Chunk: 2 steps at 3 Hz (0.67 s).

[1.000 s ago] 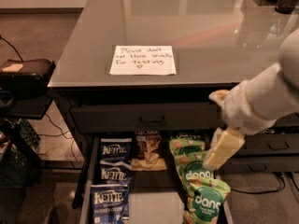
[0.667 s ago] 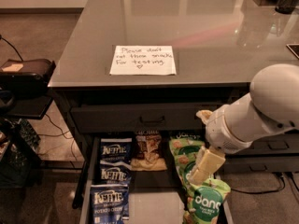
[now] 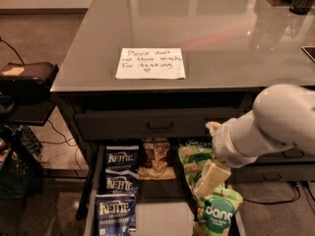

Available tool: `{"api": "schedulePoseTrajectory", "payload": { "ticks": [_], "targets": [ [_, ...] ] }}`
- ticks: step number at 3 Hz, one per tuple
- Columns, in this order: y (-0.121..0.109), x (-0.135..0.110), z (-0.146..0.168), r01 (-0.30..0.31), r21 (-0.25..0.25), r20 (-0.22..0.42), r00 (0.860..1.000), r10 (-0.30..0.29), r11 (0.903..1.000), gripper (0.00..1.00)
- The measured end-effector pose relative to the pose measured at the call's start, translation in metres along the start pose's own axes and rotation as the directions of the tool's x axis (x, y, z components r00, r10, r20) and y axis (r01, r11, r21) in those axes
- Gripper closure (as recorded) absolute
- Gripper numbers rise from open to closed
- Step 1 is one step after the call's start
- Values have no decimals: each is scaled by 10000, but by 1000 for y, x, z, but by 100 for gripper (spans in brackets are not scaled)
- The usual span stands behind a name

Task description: Pick brown chip bag from middle drawer and place on counter

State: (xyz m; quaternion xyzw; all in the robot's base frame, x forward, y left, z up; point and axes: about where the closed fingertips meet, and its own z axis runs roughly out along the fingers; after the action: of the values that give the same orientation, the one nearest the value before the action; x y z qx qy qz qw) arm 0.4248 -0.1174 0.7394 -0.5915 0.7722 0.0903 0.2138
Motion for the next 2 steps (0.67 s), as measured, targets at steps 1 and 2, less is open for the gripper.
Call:
{"api": "schedulePoseTrajectory", "payload": {
  "ticks": [1,2],
  "targets": [
    [-6,12,53,-420,373,-72,9991,423,9984,0],
    [-15,25,104,-1016,688,233,9947,1002,9924,0]
  ]
}}
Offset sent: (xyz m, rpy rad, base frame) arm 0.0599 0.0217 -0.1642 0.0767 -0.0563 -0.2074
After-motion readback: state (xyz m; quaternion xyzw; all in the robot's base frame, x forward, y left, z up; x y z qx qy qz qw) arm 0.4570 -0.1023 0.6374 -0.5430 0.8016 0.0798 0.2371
